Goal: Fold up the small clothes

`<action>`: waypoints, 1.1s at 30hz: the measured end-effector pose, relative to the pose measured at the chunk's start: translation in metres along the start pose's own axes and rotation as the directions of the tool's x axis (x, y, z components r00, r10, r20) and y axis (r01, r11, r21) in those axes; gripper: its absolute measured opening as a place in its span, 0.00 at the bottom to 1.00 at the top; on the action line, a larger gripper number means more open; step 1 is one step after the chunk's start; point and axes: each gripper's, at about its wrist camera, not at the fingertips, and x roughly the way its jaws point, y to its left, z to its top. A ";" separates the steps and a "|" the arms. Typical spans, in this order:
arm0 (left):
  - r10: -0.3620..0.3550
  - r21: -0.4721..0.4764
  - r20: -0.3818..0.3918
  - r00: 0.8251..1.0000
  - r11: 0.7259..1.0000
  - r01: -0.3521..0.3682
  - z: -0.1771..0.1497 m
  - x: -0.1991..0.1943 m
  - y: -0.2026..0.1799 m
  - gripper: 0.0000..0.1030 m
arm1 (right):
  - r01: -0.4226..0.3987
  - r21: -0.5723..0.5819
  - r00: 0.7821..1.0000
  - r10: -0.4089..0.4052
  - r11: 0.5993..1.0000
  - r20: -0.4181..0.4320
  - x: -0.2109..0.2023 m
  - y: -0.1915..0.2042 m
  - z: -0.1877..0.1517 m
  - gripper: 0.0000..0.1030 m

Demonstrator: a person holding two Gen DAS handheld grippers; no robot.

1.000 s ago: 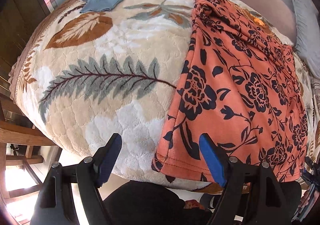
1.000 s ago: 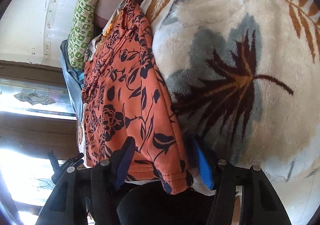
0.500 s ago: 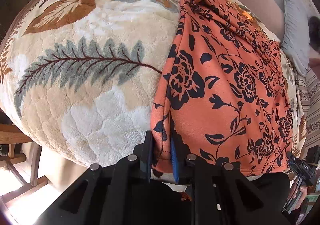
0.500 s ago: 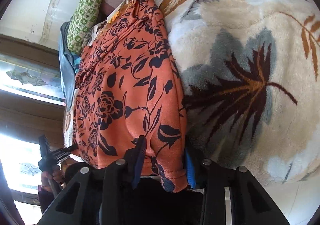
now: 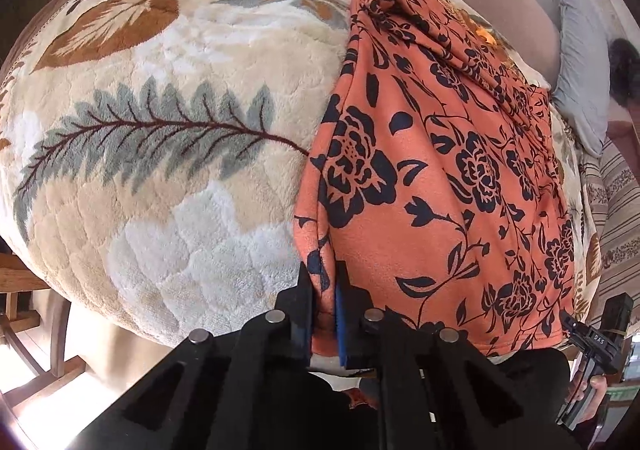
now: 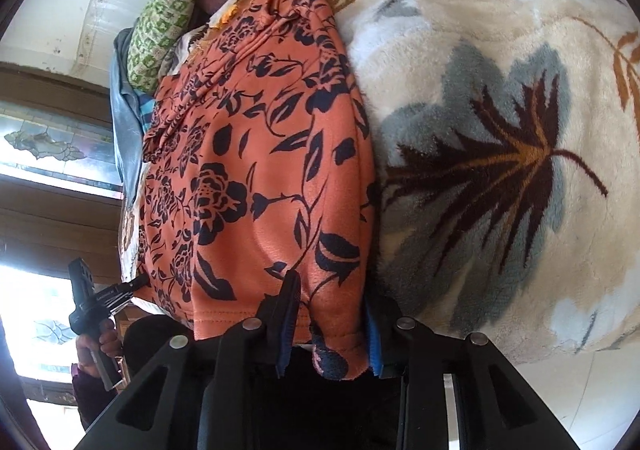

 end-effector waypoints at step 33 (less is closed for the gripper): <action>-0.160 -0.076 0.176 0.971 0.981 0.176 0.357 0.031 -0.069 0.11 | -0.353 0.242 0.887 0.242 0.904 0.393 0.035 0.007 0.359 0.09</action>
